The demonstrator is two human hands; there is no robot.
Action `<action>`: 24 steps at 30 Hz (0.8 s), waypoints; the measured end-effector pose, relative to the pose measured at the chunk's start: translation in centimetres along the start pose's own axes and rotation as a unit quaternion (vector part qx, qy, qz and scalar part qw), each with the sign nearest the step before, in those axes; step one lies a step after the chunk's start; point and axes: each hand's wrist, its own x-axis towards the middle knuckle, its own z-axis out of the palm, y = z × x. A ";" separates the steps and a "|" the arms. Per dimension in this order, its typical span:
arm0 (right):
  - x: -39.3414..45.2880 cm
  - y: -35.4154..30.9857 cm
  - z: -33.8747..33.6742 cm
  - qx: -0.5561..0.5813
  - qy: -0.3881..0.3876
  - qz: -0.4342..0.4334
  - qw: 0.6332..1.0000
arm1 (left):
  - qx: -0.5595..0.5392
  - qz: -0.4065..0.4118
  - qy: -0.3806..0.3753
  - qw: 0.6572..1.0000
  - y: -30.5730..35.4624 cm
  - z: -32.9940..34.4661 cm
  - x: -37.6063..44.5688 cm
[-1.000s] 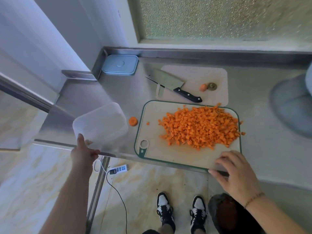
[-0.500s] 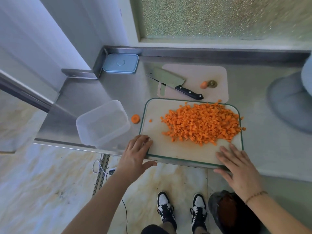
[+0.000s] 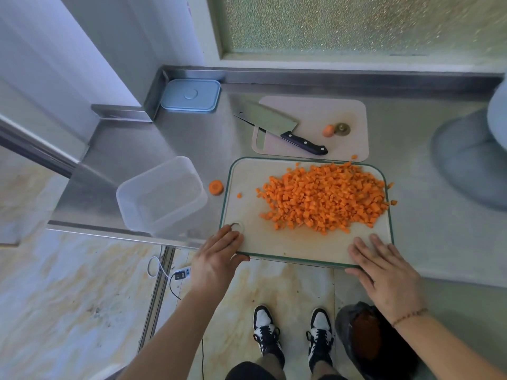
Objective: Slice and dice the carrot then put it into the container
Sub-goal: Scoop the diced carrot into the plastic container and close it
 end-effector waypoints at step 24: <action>13.4 5.4 -1.6 0.248 -0.034 0.127 0.960 | -0.366 -0.698 0.296 0.539 -2.8 -7.9 6.5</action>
